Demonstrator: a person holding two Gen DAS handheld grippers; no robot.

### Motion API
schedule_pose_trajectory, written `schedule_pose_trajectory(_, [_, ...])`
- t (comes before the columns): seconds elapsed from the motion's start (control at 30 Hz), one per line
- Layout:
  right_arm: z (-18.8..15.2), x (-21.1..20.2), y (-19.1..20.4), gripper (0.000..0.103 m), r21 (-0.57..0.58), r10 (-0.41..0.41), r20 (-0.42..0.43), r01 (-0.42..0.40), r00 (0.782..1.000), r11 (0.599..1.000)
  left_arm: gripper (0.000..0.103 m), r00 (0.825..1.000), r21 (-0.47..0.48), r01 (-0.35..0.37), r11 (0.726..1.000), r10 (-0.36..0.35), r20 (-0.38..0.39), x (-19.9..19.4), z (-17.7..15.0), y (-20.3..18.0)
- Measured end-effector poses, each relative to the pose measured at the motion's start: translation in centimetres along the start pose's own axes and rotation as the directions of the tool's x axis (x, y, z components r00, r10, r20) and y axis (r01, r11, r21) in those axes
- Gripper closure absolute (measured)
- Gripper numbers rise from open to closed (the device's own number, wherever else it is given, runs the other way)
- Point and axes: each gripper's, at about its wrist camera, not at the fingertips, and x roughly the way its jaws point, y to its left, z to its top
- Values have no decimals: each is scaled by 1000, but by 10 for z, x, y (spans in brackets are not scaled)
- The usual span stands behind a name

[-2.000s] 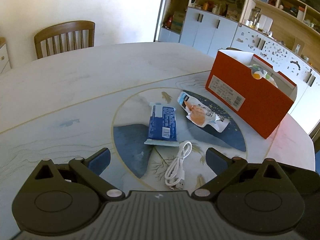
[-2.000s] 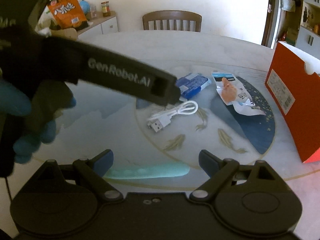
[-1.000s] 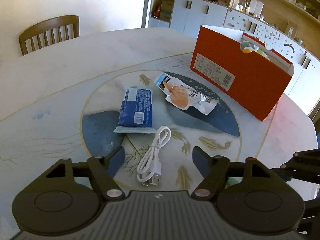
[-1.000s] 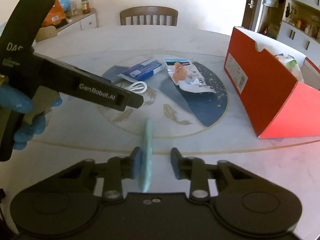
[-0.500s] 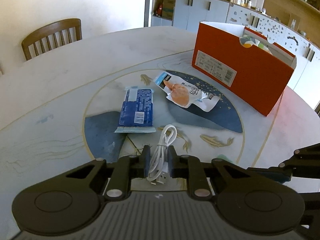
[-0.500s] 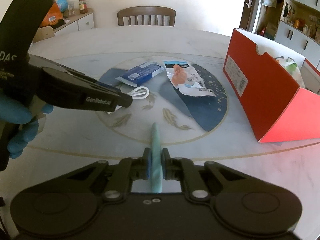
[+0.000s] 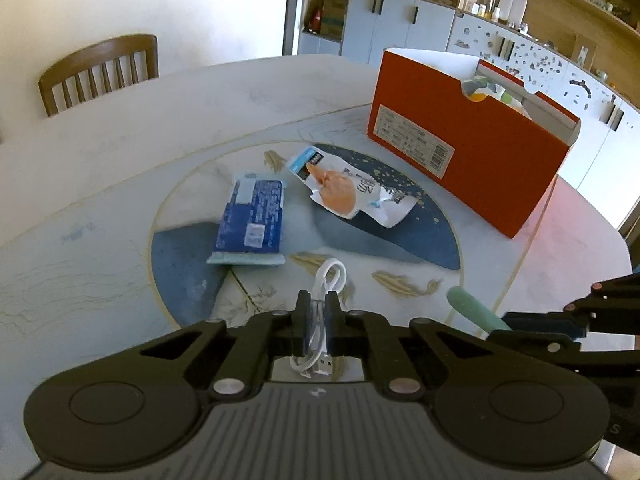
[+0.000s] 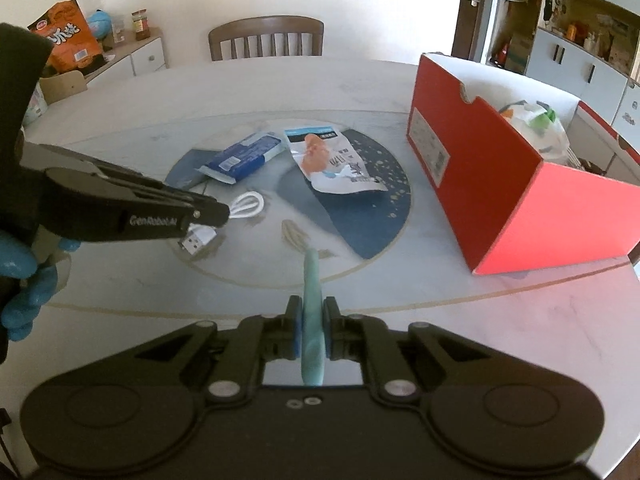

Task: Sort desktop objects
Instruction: 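Lift and carry teal stick in right tool to shoebox while left carries cable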

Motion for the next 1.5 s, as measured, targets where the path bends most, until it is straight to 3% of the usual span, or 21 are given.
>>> schedule_pose_trajectory(0.07, [-2, 0, -3, 93, 10, 4, -6, -4, 1000, 1000, 89, 1000, 11, 5, 1000, -5, -8, 2, 1, 0])
schedule_pose_trajectory(0.13, [-3, 0, -4, 93, 15, 9, -11, -9, 1000, 1000, 61, 1000, 22, 13, 1000, -13, -12, 5, 1, -1])
schedule_pose_trajectory(0.2, [-6, 1, -5, 93, 22, 10, -17, -9, 1000, 1000, 46, 1000, 28, 20, 999, -20, -3, 6, 1, -2])
schedule_pose_trajectory(0.4, [-10, 2, -7, 93, 38, 10, -25, -9, 1000, 999, 47, 999, 63, 35, 997, -34, -15, 15, 4, -10])
schedule_pose_trajectory(0.63, [-11, 3, -9, 93, 47, 8, -31, -7, 999, 999, 85, 1000, 56, 0, 998, 1, -17, 17, 8, -9])
schedule_pose_trajectory(0.73, [-11, 3, -9, 93, 49, 9, -31, -7, 999, 999, 92, 1000, 71, -15, 997, 15, -12, 16, 6, -11])
schedule_pose_trajectory(1.5, [16, -47, -25, 93, 90, -25, 44, 21, 999, 996, 93, 996, 15, 77, 997, -78, 32, -36, 17, -32])
